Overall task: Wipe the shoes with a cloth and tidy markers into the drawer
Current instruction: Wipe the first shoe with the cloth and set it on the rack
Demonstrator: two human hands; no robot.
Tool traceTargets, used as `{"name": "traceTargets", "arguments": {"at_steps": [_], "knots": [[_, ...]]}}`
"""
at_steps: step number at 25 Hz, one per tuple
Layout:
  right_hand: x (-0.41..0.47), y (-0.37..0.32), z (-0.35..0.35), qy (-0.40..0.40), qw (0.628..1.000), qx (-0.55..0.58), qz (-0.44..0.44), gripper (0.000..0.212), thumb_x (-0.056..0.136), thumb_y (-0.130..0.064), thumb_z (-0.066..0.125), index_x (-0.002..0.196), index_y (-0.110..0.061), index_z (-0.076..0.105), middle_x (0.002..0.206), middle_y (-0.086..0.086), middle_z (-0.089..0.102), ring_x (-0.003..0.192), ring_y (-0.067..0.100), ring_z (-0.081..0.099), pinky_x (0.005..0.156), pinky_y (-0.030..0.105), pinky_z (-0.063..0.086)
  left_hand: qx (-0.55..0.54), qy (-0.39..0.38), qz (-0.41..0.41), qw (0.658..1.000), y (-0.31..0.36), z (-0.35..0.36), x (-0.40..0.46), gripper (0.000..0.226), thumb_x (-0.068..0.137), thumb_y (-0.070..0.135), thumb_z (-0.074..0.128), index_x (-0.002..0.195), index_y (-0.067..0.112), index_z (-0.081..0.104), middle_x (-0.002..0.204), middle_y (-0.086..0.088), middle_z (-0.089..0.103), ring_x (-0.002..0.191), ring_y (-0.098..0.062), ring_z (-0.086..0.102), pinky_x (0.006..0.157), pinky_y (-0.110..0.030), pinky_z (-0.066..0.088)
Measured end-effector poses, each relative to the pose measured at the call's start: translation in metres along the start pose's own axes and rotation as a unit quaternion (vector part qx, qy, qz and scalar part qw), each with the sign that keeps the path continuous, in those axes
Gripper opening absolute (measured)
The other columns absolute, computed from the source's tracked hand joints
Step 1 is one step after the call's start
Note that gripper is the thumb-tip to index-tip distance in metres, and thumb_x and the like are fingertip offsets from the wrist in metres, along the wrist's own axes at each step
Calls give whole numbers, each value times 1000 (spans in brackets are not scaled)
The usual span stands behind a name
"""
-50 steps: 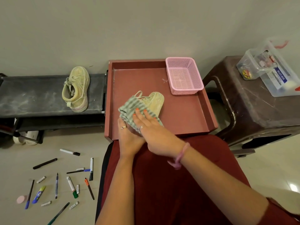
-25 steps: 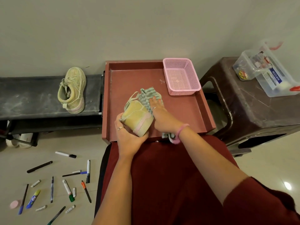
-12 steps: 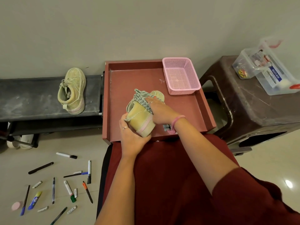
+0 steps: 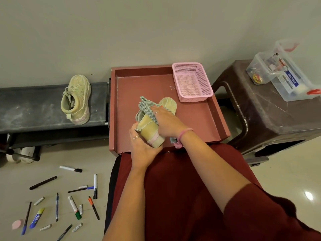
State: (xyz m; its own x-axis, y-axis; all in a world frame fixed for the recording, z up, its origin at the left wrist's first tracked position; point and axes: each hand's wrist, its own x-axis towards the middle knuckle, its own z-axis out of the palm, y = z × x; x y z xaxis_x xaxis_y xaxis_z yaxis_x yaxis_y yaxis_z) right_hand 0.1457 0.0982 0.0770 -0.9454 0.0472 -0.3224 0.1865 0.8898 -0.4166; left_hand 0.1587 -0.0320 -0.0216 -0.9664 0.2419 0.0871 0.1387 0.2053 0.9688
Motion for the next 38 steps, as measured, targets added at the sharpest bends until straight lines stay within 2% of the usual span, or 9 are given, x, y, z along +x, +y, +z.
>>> {"name": "traceTargets", "arguments": {"at_steps": [3, 9, 11, 15, 18, 22, 28, 35, 38], "knots": [[-14, -13, 18, 29, 999, 13, -24, 75, 87, 4, 43, 153, -11, 9, 161, 6, 6, 148, 25, 1, 121, 40, 8, -9, 2, -15, 1000, 3, -3, -1, 92, 54, 13, 89, 127, 20, 34, 123, -4, 48, 112, -12, 54, 92, -25, 48], [-55, -14, 63, 81, 993, -35, -74, 81, 84, 6, 40, 153, -21, 5, 161, -6, -7, 148, 16, -10, 121, 37, 1, -3, -17, -20, 1000, 4, 2, 0, 59, 80, 17, 71, 133, 22, 45, 131, 5, 51, 112, 23, 45, 89, 3, 34], [-39, -14, 57, 73, 994, -36, -71, 75, 90, 2, 40, 153, -21, 7, 161, -7, -3, 148, 16, -6, 120, 35, 1, -13, 4, -23, 1000, 3, 3, 5, 71, 74, 17, 78, 131, 32, 39, 132, 5, 47, 115, 18, 46, 91, -1, 36], [-11, 7, 29, 49, 999, 24, 1, 74, 90, 1, 44, 153, -15, 8, 161, 1, 5, 148, 20, 1, 121, 34, 5, -41, -12, -46, 998, -6, 5, 3, 98, 50, 11, 90, 130, 19, 33, 128, -6, 45, 117, -18, 54, 96, -41, 50], [1, 24, 5, -9, 998, 61, 17, 83, 81, 15, 38, 153, -13, 7, 161, 3, 3, 148, 20, -2, 120, 30, 5, -12, -25, -32, 999, -7, 6, 3, 102, 46, 13, 88, 130, 21, 32, 125, 4, 41, 117, -7, 50, 95, -32, 51], [-22, 1, 38, 35, 998, 23, -37, 76, 90, 2, 43, 153, -15, 3, 161, 1, -1, 148, 21, -3, 119, 34, 6, -17, -16, -54, 998, -7, 5, 3, 97, 54, 13, 88, 132, 18, 31, 128, -8, 44, 117, -22, 53, 95, -48, 49], [0, 18, 13, 59, 998, -8, 25, 72, 89, 8, 38, 152, -11, 10, 160, 7, 12, 148, 23, 7, 120, 32, 8, -4, -26, -42, 999, -4, 6, 1, 102, 48, 11, 90, 130, 23, 31, 126, 0, 43, 113, -16, 55, 91, -41, 53], [-46, 10, 51, 78, 996, 16, -50, 83, 82, 9, 43, 152, -12, 3, 161, 4, -2, 148, 21, -4, 119, 33, 3, 2, -22, -53, 998, -10, 0, 4, 102, 46, 19, 89, 129, 30, 29, 129, -8, 47, 118, -20, 54, 97, -45, 49], [-24, 37, 32, 90, 996, -10, 7, 76, 88, 9, 38, 153, -11, 4, 161, 6, 0, 148, 22, -3, 121, 33, 4, 18, -27, -40, 999, -8, 3, 3, 103, 42, 12, 88, 126, 32, 31, 127, -3, 44, 116, -16, 52, 97, -35, 50]]}}
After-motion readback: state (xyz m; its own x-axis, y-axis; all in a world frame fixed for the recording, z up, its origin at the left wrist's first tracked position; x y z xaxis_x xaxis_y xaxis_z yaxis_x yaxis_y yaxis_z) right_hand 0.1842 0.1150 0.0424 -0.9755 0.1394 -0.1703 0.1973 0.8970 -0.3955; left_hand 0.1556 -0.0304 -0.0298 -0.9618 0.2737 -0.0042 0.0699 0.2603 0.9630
